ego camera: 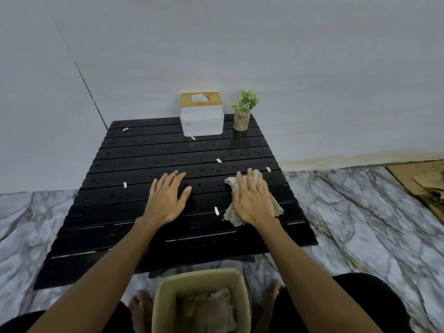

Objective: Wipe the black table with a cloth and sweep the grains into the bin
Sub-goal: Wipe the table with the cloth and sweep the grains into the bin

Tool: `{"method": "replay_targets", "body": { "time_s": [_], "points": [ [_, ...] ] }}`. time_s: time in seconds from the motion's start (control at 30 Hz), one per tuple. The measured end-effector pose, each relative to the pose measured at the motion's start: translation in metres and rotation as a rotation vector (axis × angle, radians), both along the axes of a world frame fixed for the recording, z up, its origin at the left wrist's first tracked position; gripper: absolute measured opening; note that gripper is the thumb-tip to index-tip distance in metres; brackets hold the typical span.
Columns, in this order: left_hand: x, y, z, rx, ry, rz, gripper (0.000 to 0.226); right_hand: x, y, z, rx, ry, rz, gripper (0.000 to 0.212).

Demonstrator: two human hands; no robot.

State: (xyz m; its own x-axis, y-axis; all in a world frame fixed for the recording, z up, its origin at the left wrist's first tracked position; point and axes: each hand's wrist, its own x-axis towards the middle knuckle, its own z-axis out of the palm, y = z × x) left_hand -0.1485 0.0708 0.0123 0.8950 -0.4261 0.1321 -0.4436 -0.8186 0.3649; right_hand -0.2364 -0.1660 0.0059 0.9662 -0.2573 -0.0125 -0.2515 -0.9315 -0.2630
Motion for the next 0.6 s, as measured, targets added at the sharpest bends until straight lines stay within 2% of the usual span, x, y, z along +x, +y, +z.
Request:
{"method": "replay_targets", "body": {
  "time_s": [0.17, 0.23, 0.4, 0.6],
  "points": [
    [0.007, -0.004, -0.004, -0.005, -0.005, 0.009, 0.053, -0.022, 0.017, 0.005, 0.017, -0.024, 0.235, 0.058],
    [0.01, -0.005, -0.006, -0.004, -0.015, 0.015, 0.053, -0.041, 0.008, -0.001, 0.025, -0.049, 0.146, 0.062],
    [0.017, 0.0, -0.014, -0.008, -0.055, 0.009, 0.067, -0.039, -0.043, -0.008, 0.065, -0.027, -0.342, 0.064],
    [0.016, 0.001, -0.017, -0.02, -0.069, 0.014, 0.068, 0.026, -0.055, -0.004, 0.084, -0.048, -0.392, 0.064]
  ]
}}
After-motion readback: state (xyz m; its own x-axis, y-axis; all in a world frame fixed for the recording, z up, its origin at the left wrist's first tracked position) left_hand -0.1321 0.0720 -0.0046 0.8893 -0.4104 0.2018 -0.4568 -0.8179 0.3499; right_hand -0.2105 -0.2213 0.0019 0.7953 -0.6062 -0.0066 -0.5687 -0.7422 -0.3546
